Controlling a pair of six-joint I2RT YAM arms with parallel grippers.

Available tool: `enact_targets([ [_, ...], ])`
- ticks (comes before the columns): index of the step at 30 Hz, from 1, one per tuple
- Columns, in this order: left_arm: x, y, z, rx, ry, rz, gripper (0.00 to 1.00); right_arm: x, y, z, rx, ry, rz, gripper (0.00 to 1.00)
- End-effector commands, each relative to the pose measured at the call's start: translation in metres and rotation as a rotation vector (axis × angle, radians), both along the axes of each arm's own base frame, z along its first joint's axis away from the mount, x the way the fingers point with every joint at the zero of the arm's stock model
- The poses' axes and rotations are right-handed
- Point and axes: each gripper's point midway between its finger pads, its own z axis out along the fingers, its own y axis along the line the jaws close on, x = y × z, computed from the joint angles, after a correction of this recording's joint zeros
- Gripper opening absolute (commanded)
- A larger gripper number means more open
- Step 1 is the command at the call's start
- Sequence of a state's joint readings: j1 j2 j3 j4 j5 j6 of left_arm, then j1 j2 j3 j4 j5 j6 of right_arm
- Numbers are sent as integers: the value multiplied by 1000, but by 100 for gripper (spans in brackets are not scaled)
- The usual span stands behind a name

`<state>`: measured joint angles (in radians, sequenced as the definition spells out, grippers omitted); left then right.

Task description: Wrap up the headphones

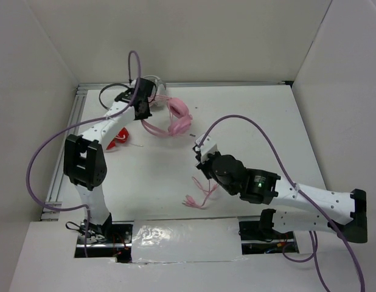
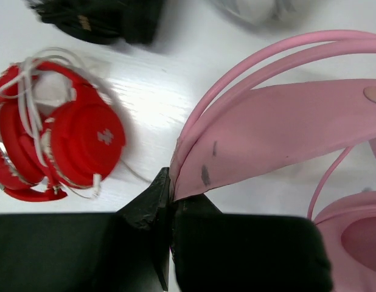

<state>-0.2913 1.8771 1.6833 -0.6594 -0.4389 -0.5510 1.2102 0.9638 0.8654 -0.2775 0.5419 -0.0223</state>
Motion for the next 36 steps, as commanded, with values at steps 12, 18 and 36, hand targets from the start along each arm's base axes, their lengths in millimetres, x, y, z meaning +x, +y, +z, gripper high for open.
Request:
enact_targets([
  [12, -5, -112, 37, 119, -249, -466, 0, 100, -76, 108, -62, -281, -246, 0],
  [18, -62, -157, 54, 34, -359, -727, 0, 145, -114, 99, -122, -268, -301, 0],
  [36, -153, -199, 119, -151, -545, -1083, 0, 207, -121, 50, 1, -101, -182, 2],
])
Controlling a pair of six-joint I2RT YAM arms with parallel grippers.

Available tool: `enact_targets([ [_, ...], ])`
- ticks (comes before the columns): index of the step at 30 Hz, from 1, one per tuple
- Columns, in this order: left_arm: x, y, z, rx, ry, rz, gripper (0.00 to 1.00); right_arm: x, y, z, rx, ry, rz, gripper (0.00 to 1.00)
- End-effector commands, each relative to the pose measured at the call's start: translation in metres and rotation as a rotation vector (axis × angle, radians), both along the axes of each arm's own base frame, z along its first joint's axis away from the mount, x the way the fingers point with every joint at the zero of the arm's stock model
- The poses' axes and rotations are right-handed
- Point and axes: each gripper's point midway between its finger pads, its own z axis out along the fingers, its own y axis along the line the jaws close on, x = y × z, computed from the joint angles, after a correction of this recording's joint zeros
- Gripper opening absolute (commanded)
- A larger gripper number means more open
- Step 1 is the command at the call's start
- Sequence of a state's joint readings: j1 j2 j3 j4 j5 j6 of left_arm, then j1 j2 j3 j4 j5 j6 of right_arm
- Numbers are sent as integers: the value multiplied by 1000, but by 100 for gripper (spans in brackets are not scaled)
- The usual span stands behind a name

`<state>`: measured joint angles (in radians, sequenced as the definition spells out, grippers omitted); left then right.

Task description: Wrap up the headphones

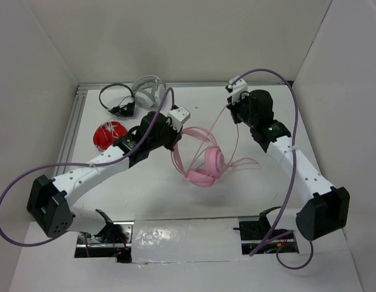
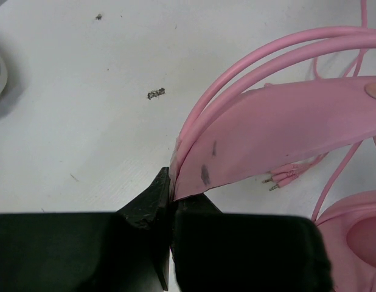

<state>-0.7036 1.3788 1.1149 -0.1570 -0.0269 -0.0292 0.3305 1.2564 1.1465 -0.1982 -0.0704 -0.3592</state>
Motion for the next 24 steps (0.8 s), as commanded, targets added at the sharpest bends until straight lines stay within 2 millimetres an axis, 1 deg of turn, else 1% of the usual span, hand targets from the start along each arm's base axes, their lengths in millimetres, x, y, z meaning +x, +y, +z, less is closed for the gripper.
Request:
enact_targets([
  [1, -13, -11, 71, -193, -119, -59, 0, 15, 1, 3, 99, -28, -7, 4],
  [2, -14, -8, 77, -202, -128, -51, 0, 16, -2, -6, 101, -8, -15, 5],
  [3, -17, -5, 87, -219, -141, -48, 0, 17, 2, -16, 111, 18, 5, 7],
  [4, -19, -3, 89, -227, -127, -39, 0, 17, 5, -20, 125, 33, 21, 8],
  [5, -20, -4, 103, -251, -137, -48, 0, 14, 9, -29, 133, 57, 46, 11],
  [6, -20, -4, 110, -271, -135, -43, 0, 9, 25, -30, 166, 73, 137, 16],
  [7, -18, -3, 129, -297, -148, -41, 0, 4, 35, -33, 195, 94, 191, 19],
  [8, -18, -6, 134, -311, -139, -53, 0, -2, 45, -33, 224, 109, 250, 21],
  [9, -16, -7, 143, -331, -132, -49, 0, -10, 63, -33, 264, 128, 352, 22],
  [10, -15, -7, 164, -354, -143, -50, 0, -15, 71, -36, 301, 165, 385, 22],
  [11, -11, -11, 169, -364, -131, -53, 0, -14, 80, -35, 325, 162, 422, 22],
  [12, -9, -11, 178, -380, -126, -51, 0, -14, 87, -31, 359, 156, 441, 22],
  [13, -6, -14, 201, -409, -150, -55, 0, -13, 92, -30, 374, 153, 446, 22],
  [14, -6, -14, 205, -405, -135, -54, 0, -13, 100, -35, 381, 169, 458, 22],
  [15, -7, -16, 215, -418, -137, -60, 0, -11, 106, -32, 399, 162, 460, 22],
  [16, -2, -18, 235, -438, -160, -57, 0, -11, 111, -30, 406, 161, 468, 23],
  [17, -2, -17, 237, -428, -141, -47, 0, -11, 119, -32, 412, 165, 478, 23],
  [18, -2, -13, 262, -453, -177, -35, 0, -9, 122, -33, 426, 171, 467, 23],
  [19, 3, -14, 261, -444, -167, -24, 0, -8, 123, -38, 426, 170, 449, 24],
  [20, 4, -13, 264, -443, -160, -12, 0, -7, 127, -38, 462, 176, 446, 24],
  [21, 4, -8, 279, -462, -187, 2, 0, -9, 128, -44, 471, 186, 446, 25],
  [23, 8, -2, 284, -469, -191, 38, 0, -11, 132, -45, 502, 185, 457, 25],
  [24, 10, 4, 295, -481, -216, 73, 0, -14, 133, -52, 507, 203, 457, 25],
])
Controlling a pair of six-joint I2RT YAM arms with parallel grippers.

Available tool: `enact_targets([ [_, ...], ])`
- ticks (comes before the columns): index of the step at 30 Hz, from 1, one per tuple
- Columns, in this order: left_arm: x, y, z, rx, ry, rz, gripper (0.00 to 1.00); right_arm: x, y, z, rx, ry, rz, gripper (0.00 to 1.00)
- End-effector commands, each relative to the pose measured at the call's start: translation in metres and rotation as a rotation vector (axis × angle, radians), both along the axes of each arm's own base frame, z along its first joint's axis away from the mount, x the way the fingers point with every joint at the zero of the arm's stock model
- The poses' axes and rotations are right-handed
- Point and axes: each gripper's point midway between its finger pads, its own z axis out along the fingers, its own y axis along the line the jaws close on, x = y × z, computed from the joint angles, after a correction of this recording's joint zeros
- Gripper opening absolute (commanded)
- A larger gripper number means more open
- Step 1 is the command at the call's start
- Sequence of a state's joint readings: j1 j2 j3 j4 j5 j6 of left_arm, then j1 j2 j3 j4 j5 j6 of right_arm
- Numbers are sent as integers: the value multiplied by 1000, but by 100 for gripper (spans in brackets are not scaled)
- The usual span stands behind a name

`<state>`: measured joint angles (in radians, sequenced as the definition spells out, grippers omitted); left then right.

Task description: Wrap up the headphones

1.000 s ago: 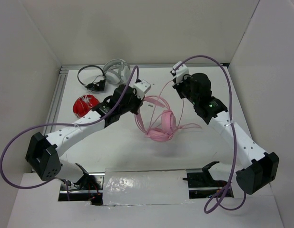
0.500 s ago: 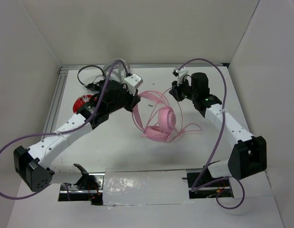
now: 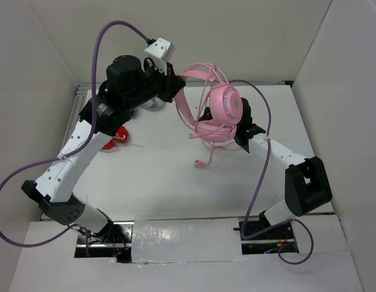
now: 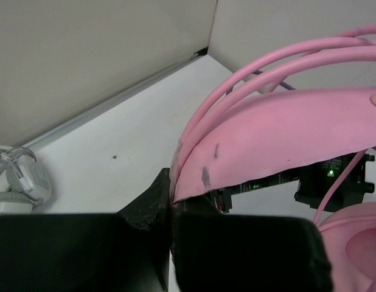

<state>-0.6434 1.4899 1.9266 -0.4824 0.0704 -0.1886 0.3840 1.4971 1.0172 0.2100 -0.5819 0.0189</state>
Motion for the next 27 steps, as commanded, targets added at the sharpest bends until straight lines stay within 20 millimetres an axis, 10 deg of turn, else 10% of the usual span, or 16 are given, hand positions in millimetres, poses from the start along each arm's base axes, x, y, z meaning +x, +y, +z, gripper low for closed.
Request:
enact_targets([
  [1, -1, 15, 46, -122, -39, 72, 0, 1, 10, 14, 99, -38, 12, 25],
  [18, 22, 104, 133, -228, -240, 378, 0, -109, 81, -117, 53, 305, 238, 21],
  [27, 56, 127, 124, -225, -234, 516, 0, -193, 79, -150, -42, 409, 293, 15],
])
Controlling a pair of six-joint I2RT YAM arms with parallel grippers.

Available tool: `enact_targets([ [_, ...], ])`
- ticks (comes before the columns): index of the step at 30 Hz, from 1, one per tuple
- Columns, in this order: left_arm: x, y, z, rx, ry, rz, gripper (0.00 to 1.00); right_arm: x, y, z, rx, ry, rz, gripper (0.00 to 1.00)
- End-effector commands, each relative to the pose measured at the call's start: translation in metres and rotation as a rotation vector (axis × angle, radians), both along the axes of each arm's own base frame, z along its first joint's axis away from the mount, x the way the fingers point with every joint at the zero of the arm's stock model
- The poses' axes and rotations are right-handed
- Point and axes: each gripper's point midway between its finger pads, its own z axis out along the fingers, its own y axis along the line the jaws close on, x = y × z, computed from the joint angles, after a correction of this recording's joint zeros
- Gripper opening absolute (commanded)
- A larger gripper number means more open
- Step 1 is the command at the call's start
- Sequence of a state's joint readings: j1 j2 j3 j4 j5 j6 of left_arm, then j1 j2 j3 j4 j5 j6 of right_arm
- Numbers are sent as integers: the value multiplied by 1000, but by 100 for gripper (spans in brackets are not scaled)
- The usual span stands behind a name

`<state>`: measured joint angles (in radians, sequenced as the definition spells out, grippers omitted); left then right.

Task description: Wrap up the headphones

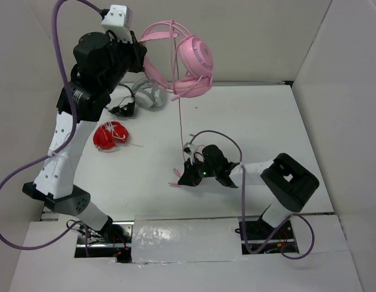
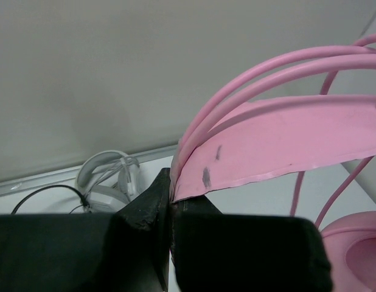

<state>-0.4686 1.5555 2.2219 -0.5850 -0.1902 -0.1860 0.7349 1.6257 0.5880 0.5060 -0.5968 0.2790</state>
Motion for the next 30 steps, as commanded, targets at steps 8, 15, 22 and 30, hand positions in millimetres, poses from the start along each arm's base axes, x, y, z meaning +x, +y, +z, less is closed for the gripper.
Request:
enact_targets([
  [8, 71, 73, 8, -145, -44, 341, 0, -59, -27, 11, -111, -64, -68, 0],
  [15, 122, 111, -116, -162, 266, 554, 0, -57, -37, 39, -247, -173, -167, 0],
  [22, 127, 123, -243, -175, 577, 703, 0, -42, -60, 113, -278, -365, -317, 0],
  [30, 97, 60, -320, -47, 728, 708, 0, 1, -96, 184, -340, -559, -576, 0],
])
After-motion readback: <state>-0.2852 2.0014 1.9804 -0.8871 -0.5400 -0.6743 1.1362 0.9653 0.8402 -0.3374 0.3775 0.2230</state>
